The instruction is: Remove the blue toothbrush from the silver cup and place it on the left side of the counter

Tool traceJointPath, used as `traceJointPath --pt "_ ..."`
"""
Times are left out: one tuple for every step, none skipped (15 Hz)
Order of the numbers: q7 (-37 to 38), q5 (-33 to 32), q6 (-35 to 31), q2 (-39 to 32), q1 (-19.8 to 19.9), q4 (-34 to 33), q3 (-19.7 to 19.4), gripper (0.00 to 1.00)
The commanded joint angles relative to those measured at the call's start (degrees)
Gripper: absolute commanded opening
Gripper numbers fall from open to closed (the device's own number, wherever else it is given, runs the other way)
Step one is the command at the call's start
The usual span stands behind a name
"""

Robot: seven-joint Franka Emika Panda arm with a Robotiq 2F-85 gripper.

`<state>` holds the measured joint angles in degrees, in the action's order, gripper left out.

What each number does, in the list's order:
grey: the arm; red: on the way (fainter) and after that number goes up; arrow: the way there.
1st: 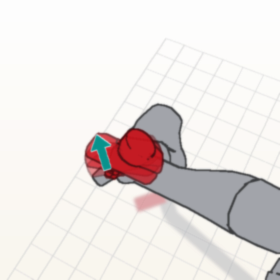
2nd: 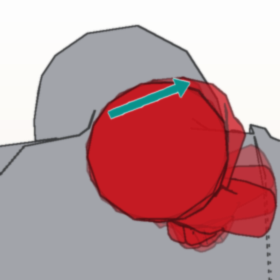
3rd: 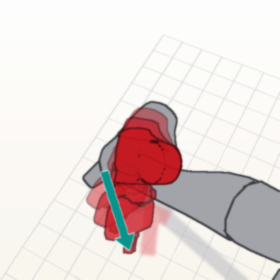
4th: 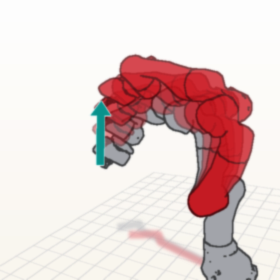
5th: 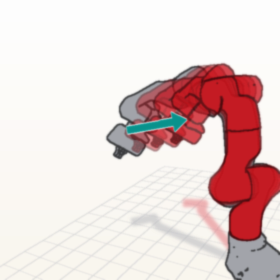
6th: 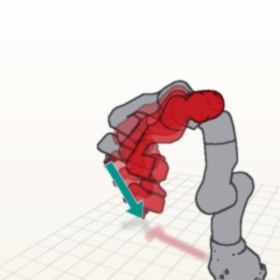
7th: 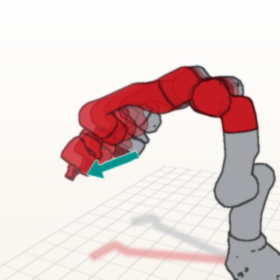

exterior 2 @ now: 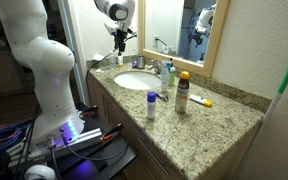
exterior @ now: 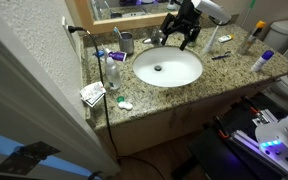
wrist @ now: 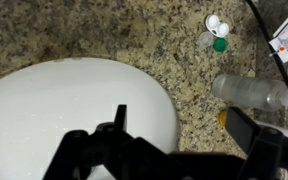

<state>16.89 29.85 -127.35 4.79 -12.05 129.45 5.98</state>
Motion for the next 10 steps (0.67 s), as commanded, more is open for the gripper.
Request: traceJointPath --pt "7.0 4.4 2.9 -8.0 2.0 -10.8 0.2 1.00" --pt "9.4 5.2 2.5 -9.7 2.3 -13.3 0.2 1.00" --pt "12.1 5.7 2.2 -11.1 2.7 -15.6 0.0 1.00" --pt "14.7 6.5 2.3 -11.8 2.9 -17.1 -0.1 1.00" --pt "11.4 4.5 0.3 -8.1 2.4 -11.9 0.5 1.00" --pt "13.1 4.9 0.3 -9.5 2.7 -14.0 0.4 1.00" --pt "14.0 5.1 0.4 -10.4 2.8 -15.2 0.3 1.00" --pt "14.4 5.2 0.4 -10.9 2.9 -15.8 0.3 1.00" --pt "14.5 5.3 0.5 -11.2 2.9 -16.1 0.3 1.00" --pt "19.1 4.7 -1.3 -13.9 2.4 -17.6 0.2 1.00"
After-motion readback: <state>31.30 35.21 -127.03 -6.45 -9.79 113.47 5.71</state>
